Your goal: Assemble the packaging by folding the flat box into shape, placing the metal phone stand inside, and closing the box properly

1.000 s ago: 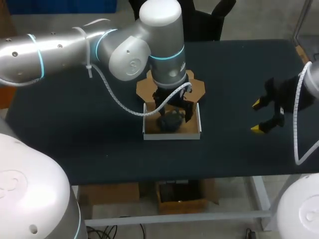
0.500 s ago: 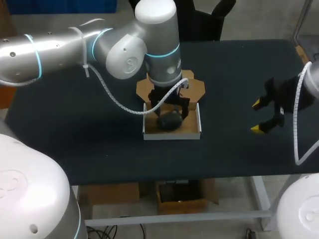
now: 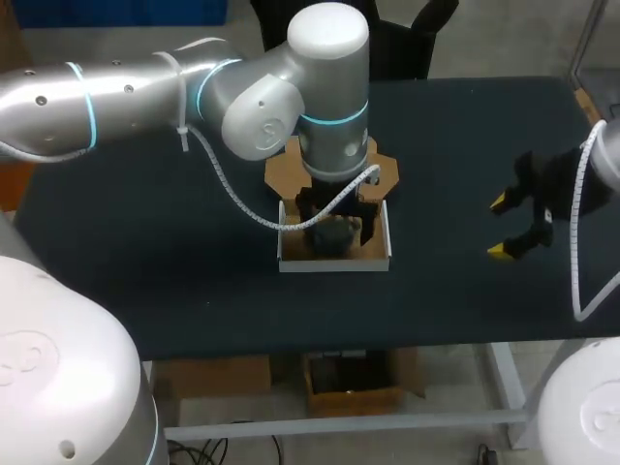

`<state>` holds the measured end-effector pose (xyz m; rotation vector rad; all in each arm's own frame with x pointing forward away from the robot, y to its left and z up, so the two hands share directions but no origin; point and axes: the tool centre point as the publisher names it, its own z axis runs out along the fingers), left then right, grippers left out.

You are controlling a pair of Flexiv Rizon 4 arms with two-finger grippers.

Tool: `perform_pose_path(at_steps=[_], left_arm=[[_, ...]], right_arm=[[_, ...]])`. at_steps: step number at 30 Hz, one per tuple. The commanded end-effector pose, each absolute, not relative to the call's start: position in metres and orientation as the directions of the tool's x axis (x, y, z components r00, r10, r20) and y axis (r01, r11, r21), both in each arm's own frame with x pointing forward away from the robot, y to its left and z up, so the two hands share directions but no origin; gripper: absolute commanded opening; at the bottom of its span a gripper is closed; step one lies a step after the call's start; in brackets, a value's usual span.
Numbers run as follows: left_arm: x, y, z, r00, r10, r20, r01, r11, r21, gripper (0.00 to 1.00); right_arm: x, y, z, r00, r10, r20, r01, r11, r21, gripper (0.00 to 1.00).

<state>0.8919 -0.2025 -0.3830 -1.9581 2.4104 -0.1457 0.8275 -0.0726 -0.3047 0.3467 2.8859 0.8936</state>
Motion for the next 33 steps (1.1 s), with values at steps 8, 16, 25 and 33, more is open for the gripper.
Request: perform_pose_path(at_steps=[8, 16, 25, 33], left_arm=[[0.882, -0.209, -0.391, -0.165, -0.986, -0.001, -0.984, 0.165, -0.067, 1.0], [0.873, -0.205, -0.392, -0.129, -0.992, -0.004, -0.99, 0.129, -0.051, 1.0], [0.861, -0.205, -0.394, -0.103, -0.995, -0.011, -0.994, 0.104, -0.025, 1.0], [0.845, -0.208, -0.397, -0.078, -0.997, -0.009, -0.997, 0.078, -0.001, 1.0]], right_arm=[[0.828, -0.074, -0.304, -0.97, 0.243, -0.026, 0.185, 0.8, 0.57, 1.0], [0.828, -0.074, -0.304, -0.97, 0.243, -0.026, 0.185, 0.8, 0.57, 1.0], [0.828, -0.074, -0.304, -0.97, 0.243, -0.026, 0.185, 0.8, 0.57, 1.0], [0.828, -0.074, -0.304, -0.97, 0.243, -0.026, 0.185, 0.8, 0.57, 1.0]])
